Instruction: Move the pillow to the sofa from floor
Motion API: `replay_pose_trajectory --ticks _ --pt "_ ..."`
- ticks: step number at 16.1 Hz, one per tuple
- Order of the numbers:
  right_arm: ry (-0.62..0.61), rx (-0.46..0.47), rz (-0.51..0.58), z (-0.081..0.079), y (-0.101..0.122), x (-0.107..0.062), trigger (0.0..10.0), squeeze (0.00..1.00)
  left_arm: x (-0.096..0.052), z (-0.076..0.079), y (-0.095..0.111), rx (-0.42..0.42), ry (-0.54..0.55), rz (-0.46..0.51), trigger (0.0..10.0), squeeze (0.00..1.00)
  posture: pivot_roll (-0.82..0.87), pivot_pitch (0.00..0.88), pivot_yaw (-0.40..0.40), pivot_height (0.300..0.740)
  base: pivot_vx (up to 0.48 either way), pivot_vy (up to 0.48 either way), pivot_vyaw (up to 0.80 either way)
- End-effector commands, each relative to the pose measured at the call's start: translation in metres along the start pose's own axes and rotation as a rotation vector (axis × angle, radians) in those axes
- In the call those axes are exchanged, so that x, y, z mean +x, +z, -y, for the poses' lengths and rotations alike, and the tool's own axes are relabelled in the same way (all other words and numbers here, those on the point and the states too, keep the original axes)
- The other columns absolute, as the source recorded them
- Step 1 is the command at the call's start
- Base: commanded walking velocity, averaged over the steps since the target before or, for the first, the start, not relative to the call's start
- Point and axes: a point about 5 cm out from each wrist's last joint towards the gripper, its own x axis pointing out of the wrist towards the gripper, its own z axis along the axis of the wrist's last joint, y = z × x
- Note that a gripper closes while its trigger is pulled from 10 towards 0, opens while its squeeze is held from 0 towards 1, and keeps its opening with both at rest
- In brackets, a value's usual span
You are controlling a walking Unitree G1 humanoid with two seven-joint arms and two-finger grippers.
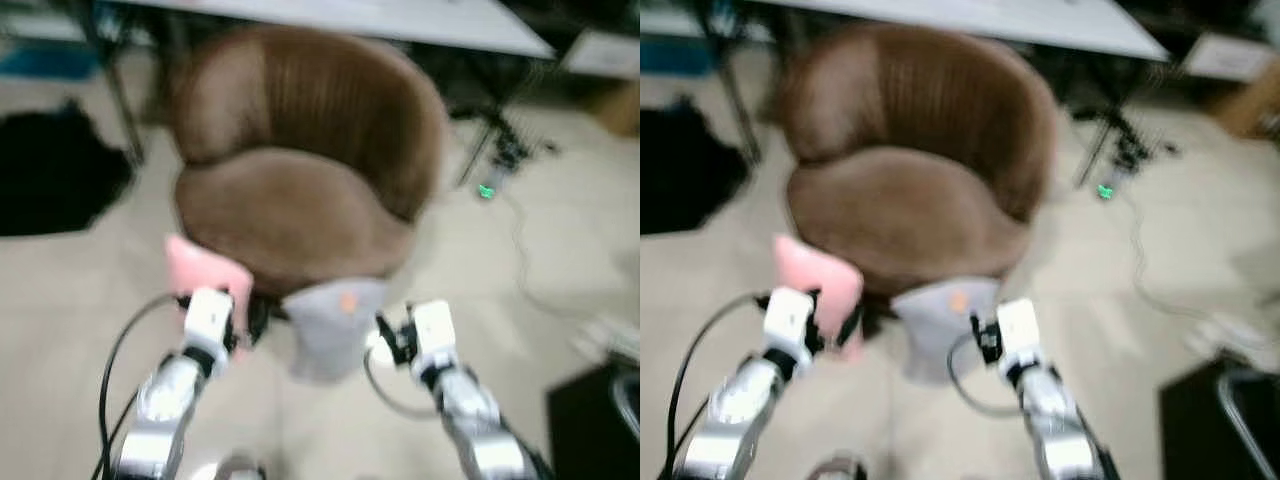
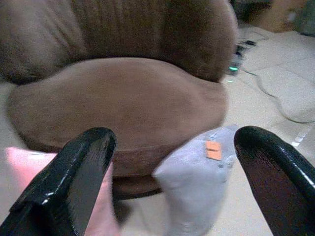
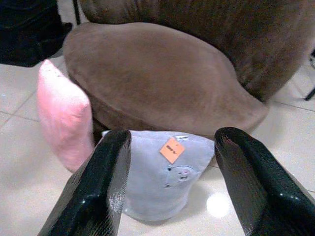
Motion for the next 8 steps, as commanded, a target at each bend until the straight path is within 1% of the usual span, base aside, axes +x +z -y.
replay_pose_trajectory --ticks 1,3,4,5,7,8 --pt "-0.028 0.003 -0.035 0.008 -0.007 -0.004 10.0 0.04 0.0 0.008 -0.005 0.002 -0.013 -0.02 10.0 0.0 0.01 0.106 -0.135 0.74 0.0 0.0 0.0" --pt "-0.02 0.003 -0.034 0.006 -0.007 -0.004 10.0 0.01 -0.001 0.007 -0.006 0.029 -0.008 -0.038 10.0 0.0 0.02 0.109 -0.133 0.74 0.0 0.0 0.0" --pt "-0.016 0.0 -0.032 0.005 -0.007 -0.004 10.0 0.01 -0.002 0.006 -0.006 0.031 -0.001 -0.035 10.0 0.0 0.02 0.11 -0.132 0.74 0.341 0.0 0.0" --pt "-0.011 0.0 -0.033 0.004 -0.007 -0.004 10.0 0.02 -0.002 0.003 -0.008 0.058 0.026 -0.056 10.0 0.0 0.02 0.111 -0.131 0.74 0.48 0.0 0.0" --pt "0.0 -0.002 -0.037 0.003 -0.007 -0.005 10.0 0.02 -0.002 -0.003 -0.012 0.06 0.065 -0.09 10.0 0.0 0.02 0.114 -0.131 0.74 0.467 0.0 0.0" --pt "-0.003 -0.003 -0.037 0.003 -0.007 -0.005 10.0 0.01 -0.002 -0.002 -0.012 0.056 0.057 -0.089 10.0 0.0 0.02 0.117 -0.131 0.74 0.461 0.0 0.0"
